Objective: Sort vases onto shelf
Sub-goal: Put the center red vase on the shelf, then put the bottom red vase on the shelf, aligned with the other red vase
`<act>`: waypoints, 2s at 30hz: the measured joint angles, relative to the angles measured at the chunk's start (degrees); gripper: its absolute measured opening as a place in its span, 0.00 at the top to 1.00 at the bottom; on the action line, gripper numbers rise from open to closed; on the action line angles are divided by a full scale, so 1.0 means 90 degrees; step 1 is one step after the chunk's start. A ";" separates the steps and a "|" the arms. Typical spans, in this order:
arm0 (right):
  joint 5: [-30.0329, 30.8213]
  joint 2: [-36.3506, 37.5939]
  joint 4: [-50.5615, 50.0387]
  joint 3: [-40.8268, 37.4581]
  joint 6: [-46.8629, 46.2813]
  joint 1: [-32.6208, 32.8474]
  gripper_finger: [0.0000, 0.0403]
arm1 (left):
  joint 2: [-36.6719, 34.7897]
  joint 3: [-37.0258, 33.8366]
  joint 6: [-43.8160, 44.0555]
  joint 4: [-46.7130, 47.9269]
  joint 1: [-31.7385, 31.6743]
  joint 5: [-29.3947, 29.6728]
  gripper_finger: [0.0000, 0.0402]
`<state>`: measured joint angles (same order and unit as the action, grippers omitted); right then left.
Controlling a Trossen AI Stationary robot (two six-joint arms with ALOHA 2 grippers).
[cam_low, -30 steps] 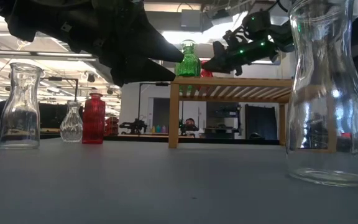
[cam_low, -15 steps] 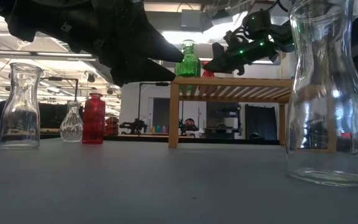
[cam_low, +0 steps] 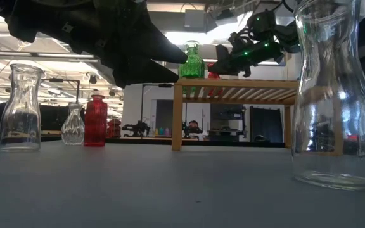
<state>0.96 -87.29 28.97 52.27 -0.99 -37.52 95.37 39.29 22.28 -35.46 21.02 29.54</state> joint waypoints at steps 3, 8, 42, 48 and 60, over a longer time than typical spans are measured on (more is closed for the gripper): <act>0.0002 0.0000 0.0009 0.0000 0.0000 0.0000 0.63 | 0.0000 0.0000 0.0000 0.0000 0.0000 -0.0002 0.35; 0.0000 0.0004 0.0007 0.0000 0.0069 0.0000 0.52 | 0.0000 0.0000 0.0000 0.0005 0.0000 0.0000 0.35; -0.1949 0.4613 -0.4810 -0.0466 0.0512 0.2012 0.48 | -0.0034 0.0680 -0.1033 -0.0028 0.0184 0.0094 0.35; -0.1565 0.4648 -0.4604 -0.1056 0.0489 0.3328 0.48 | -0.0143 0.2497 -0.0709 0.3501 0.0328 0.0124 0.35; -0.0824 0.4370 -0.3000 -0.2189 0.0351 0.4813 0.48 | -0.0168 0.5711 0.4175 0.9972 0.1120 -0.1368 0.35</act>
<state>-6.45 -47.96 1.98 32.57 2.16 5.80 93.86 90.68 59.86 54.29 31.09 17.23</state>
